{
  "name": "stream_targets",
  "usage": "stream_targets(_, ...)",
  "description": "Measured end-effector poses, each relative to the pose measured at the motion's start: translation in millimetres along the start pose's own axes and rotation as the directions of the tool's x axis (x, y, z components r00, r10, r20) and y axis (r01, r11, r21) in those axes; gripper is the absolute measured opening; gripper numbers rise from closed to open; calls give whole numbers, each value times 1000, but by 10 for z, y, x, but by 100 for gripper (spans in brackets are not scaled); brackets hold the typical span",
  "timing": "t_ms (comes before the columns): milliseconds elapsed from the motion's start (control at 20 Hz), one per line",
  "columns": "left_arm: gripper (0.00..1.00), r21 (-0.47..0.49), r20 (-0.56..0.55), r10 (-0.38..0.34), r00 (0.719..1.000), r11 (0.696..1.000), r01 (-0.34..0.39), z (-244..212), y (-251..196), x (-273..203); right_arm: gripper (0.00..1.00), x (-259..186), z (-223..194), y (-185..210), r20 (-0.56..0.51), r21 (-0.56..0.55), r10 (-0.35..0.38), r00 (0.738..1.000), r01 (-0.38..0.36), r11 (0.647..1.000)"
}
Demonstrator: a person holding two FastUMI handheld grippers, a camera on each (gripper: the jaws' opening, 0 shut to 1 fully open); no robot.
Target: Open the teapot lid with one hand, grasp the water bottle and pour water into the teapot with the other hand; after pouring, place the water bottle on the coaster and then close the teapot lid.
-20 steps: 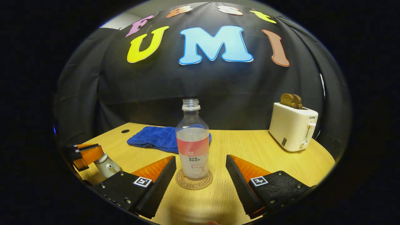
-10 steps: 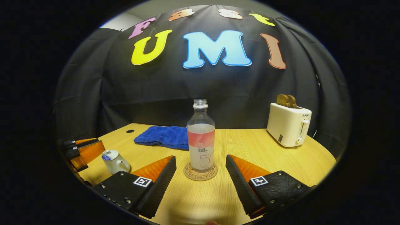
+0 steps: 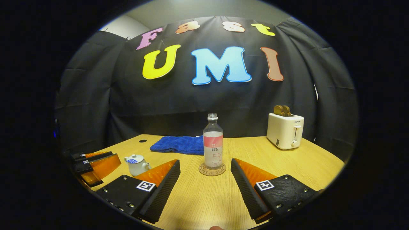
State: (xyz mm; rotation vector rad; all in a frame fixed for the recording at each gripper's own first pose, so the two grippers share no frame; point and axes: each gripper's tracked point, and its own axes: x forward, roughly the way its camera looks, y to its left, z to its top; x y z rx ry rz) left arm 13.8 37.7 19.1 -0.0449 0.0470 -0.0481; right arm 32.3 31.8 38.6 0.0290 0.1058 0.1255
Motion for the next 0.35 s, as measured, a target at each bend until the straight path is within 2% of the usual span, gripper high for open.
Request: stream_targets(350,33,-9,5,-11,1000,1000,11,-22,-142,-269,98,-275,-85,19,16,8,-13,1000,13,1000)
